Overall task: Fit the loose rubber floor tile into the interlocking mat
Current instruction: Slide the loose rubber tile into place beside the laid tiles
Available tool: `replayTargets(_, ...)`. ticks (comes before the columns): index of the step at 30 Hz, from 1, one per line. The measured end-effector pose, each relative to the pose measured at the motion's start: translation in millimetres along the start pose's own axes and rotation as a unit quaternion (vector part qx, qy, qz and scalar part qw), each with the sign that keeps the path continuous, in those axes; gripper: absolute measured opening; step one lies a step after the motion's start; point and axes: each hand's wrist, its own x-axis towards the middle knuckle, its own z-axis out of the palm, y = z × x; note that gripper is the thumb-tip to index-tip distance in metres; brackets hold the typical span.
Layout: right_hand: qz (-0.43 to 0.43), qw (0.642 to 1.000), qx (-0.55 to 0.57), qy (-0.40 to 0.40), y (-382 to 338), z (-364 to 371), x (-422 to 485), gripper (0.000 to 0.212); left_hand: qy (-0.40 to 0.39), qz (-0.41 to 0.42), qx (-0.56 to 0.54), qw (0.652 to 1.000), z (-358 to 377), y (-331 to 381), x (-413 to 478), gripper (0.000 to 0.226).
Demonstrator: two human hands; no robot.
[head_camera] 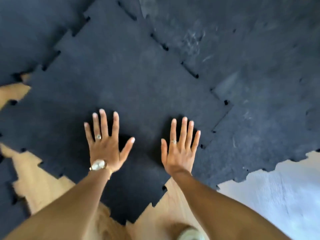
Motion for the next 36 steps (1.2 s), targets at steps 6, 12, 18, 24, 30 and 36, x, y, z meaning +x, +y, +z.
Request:
replayTargets(6, 0.0, 0.999, -0.025, 0.035, 2.0, 5.7, 2.7, 0.065, -0.006, 0.007, 0.003, 1.0, -6.8, 2.2, 1.4, 0.088)
replayTargets(12, 0.012, 0.999, -0.016, 0.046, 0.2, 6.8, 3.3, 0.066, 0.014, 0.006, -0.006, 1.0, -1.6, 1.2, 0.9, 0.085)
replayTargets(18, 0.011, 0.999, -0.009, 0.05, -2.0, -1.2, 1.0, 0.065, 0.046, 0.008, -0.009, 0.999, 1.6, 0.9, -0.9, 0.084)
replayTargets(24, 0.009, 0.999, -0.013, 0.049, -0.5, 0.8, -0.9, 0.066, 0.05, -0.003, -0.005, 0.999, 1.6, 4.8, -1.8, 0.084)
replayTargets(30, 0.016, 0.999, -0.019, 0.021, 0.6, 2.4, -0.6, 0.065, -0.064, -0.047, 0.002, 0.997, -13.8, 17.6, 2.2, 0.075)
replayTargets(36, 0.017, 1.0, 0.016, -0.005, 2.5, -0.5, 1.0, 0.067, -0.211, -0.009, -0.005, 0.978, -38.8, 6.7, 18.2, 0.083)
